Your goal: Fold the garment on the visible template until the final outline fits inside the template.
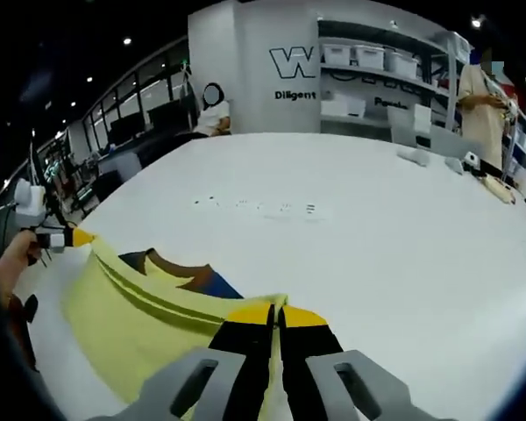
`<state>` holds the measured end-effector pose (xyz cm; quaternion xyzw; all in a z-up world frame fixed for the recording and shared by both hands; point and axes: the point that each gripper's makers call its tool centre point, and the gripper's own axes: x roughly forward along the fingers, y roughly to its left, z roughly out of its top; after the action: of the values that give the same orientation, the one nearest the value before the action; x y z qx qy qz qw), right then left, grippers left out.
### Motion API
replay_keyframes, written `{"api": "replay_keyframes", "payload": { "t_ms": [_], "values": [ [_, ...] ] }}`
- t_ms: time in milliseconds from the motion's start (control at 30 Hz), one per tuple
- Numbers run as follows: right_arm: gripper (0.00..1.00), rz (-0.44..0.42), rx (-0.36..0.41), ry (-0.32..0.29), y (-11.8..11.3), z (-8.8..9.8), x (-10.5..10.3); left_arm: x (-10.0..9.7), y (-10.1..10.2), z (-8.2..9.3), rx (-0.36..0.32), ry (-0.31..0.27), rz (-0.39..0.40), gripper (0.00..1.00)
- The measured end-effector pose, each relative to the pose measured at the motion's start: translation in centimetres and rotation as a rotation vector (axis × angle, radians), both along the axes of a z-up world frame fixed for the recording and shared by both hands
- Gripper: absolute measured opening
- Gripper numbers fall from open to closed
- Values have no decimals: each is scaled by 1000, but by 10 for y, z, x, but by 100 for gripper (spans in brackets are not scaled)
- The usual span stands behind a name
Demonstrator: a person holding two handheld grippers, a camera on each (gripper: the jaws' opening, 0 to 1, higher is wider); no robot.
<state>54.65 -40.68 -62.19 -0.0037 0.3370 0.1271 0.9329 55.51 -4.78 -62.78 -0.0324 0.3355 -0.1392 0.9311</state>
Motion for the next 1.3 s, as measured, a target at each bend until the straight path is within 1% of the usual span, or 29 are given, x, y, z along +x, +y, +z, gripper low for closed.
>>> {"api": "replay_keyframes", "payload": {
  "t_ms": [100,200,333,467,567,700,767,800,900,967,1033,1067,1100,1133,1167,1233,1267,1300],
  "values": [
    [0,-2,-4,4,-1,-8,-1,0,2,-7,10,6,1,0],
    [0,-7,4,16,-3,-15,-2,-1,3,-13,4,15,4,0],
    [0,-9,14,24,-2,-23,-1,2,3,-20,0,10,10,0],
    [0,-1,3,27,-1,-34,2,3,2,-29,12,19,18,0],
    [0,6,0,17,-1,-39,2,4,3,-32,20,13,18,0],
    [0,30,-12,-16,0,-41,5,6,3,-34,28,6,16,0],
    [0,36,-14,-13,1,-43,5,6,4,-35,19,6,23,0],
    [0,53,-31,-17,1,-44,6,6,3,-35,17,2,19,0],
    [0,82,-46,-22,3,-46,6,6,3,-38,35,1,-1,0],
    [0,97,-47,-23,4,-46,6,7,2,-37,42,-12,-25,0],
    [0,117,-67,-49,5,-41,7,6,-1,-34,59,-31,-87,1],
    [0,165,-93,-79,7,-36,8,6,-1,-29,88,-57,-119,1],
    [1,191,-106,-79,8,-35,6,7,-1,-26,117,-79,-157,1],
    [6,198,-123,-80,7,-34,5,6,-3,-25,143,-93,-197,2],
    [11,240,-163,-105,8,-30,6,6,-3,-24,160,-98,-219,3],
    [19,298,-204,-124,10,-26,4,5,-7,-19,178,-133,-296,9],
    [21,319,-210,-126,11,-26,3,4,-11,-17,170,-144,-321,14],
    [21,341,-219,-137,12,-23,2,2,-13,-15,184,-160,-365,19]
  ]
}}
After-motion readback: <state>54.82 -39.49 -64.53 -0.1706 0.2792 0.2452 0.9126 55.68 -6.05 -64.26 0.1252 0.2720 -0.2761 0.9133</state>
